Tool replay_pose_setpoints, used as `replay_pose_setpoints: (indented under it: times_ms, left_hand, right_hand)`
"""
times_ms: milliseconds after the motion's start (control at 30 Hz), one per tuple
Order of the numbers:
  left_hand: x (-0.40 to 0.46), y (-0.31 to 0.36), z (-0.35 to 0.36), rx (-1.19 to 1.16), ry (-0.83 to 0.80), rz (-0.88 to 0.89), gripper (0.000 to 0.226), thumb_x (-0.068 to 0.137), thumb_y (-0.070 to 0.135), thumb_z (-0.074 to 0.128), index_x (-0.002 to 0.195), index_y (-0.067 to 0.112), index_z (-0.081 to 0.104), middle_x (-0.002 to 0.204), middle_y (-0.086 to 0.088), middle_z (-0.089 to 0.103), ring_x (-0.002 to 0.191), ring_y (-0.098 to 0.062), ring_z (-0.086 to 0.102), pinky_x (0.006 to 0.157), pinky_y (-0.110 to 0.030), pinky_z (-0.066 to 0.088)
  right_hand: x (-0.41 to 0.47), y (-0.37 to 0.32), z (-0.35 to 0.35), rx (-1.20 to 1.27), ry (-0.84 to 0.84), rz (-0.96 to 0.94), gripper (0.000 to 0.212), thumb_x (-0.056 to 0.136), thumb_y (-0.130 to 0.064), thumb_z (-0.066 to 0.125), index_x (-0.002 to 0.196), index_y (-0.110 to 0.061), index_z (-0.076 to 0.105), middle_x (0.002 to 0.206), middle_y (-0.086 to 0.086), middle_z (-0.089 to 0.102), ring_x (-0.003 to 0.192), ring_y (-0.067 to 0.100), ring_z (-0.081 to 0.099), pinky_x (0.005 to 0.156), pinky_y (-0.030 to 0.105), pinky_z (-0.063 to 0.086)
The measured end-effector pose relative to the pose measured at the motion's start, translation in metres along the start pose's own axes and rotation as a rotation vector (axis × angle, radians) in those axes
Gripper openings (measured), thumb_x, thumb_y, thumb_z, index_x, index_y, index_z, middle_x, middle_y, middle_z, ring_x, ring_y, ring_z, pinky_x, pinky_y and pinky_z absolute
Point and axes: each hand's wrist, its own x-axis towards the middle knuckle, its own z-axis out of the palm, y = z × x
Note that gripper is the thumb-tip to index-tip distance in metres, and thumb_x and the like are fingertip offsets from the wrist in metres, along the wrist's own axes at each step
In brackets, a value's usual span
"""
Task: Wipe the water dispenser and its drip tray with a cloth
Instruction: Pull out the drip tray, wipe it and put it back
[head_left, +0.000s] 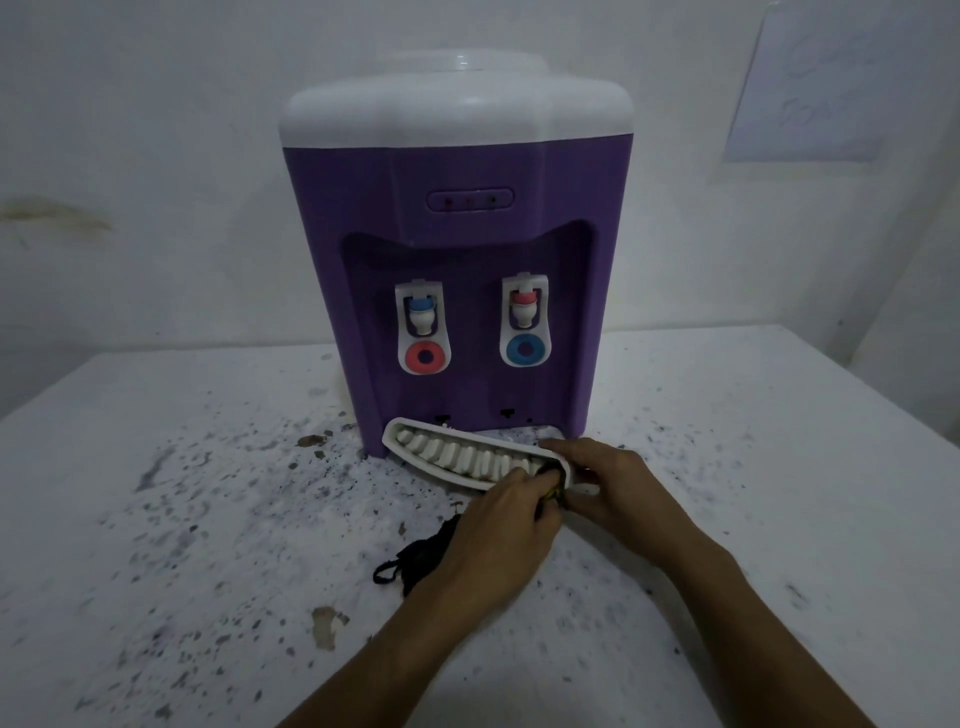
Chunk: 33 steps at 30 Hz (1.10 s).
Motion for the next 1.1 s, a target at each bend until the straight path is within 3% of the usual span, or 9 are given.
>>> replay_pose_setpoints:
  times_ms: [100,200,267,500,600,833,1000,1100]
  left_hand:
    - [0.002,0.004,0.010,-0.130,-0.016,-0.097,0.014,0.097,0.021,0.035,0.091,0.019,0.047,0.086,-0.002,0.048,0.080,-0.018,0.051,0.079,-0.039,0.046]
    - [0.004,0.006,0.016,-0.234,-0.024,-0.196,0.032,0.099,0.024,0.032,0.123,0.020,0.052,0.110,-0.006,0.055,0.102,-0.022,0.055,0.093,-0.039,0.045]
    - [0.004,0.006,0.019,-0.250,-0.031,-0.215,0.038,0.099,0.025,0.031,0.133,0.025,0.047,0.119,-0.003,0.054,0.109,-0.019,0.053,0.099,-0.039,0.043]
    - [0.004,0.015,0.019,-0.049,-0.036,-0.213,0.030,0.100,0.024,0.028,0.122,0.020,0.048,0.110,-0.004,0.052,0.102,-0.020,0.053,0.096,-0.039,0.040]
    - [0.005,0.015,0.016,-0.029,-0.062,-0.211,0.031,0.099,0.026,0.028,0.121,0.023,0.050,0.107,-0.003,0.052,0.099,-0.019,0.053,0.093,-0.038,0.042]
    - [0.006,0.011,0.008,0.104,-0.050,-0.147,0.016,0.096,0.025,0.034,0.085,0.028,0.045,0.081,0.006,0.048,0.079,-0.014,0.052,0.087,-0.040,0.041]
    - [0.004,0.015,0.013,0.331,0.048,-0.111,0.022,0.096,0.026,0.033,0.100,0.023,0.054,0.093,0.003,0.057,0.084,-0.015,0.055,0.091,-0.036,0.034]
    - [-0.001,0.011,0.015,0.309,0.096,-0.083,0.022,0.096,0.026,0.034,0.103,0.023,0.055,0.096,0.003,0.059,0.086,-0.015,0.055,0.087,-0.033,0.033]
  right_hand:
    - [0.000,0.001,0.000,0.001,0.015,-0.007,0.050,0.080,-0.008,0.072,0.127,-0.018,0.059,0.118,-0.004,0.064,0.105,0.005,0.060,0.093,0.015,0.046]
    - [-0.001,0.001,0.000,-0.013,0.017,-0.018,0.048,0.080,-0.009,0.071,0.126,-0.018,0.060,0.116,-0.006,0.065,0.104,0.005,0.060,0.092,0.015,0.047]
    - [0.000,0.003,0.001,-0.027,0.020,-0.037,0.048,0.081,-0.009,0.071,0.127,-0.017,0.060,0.117,-0.005,0.065,0.104,0.004,0.060,0.092,0.015,0.047]
    - [-0.001,0.007,0.006,-0.110,0.052,-0.108,0.050,0.074,0.007,0.066,0.121,-0.011,0.064,0.113,0.001,0.068,0.098,0.004,0.059,0.088,0.003,0.041]
    - [-0.001,0.010,0.007,-0.077,0.042,-0.094,0.053,0.074,0.006,0.067,0.123,-0.013,0.062,0.115,0.000,0.067,0.101,0.007,0.061,0.089,0.007,0.043]
    - [-0.002,0.011,0.009,-0.063,0.026,-0.084,0.051,0.077,-0.001,0.071,0.124,-0.017,0.061,0.115,0.000,0.067,0.100,0.012,0.063,0.088,0.021,0.050]
    - [-0.003,0.007,0.007,-0.035,0.018,-0.073,0.045,0.078,-0.008,0.071,0.120,-0.024,0.064,0.108,-0.006,0.068,0.096,0.004,0.060,0.085,0.016,0.049]
    - [-0.003,0.003,0.006,0.016,0.015,-0.061,0.042,0.079,-0.014,0.067,0.118,-0.029,0.063,0.103,-0.007,0.068,0.093,0.005,0.062,0.082,0.016,0.051]
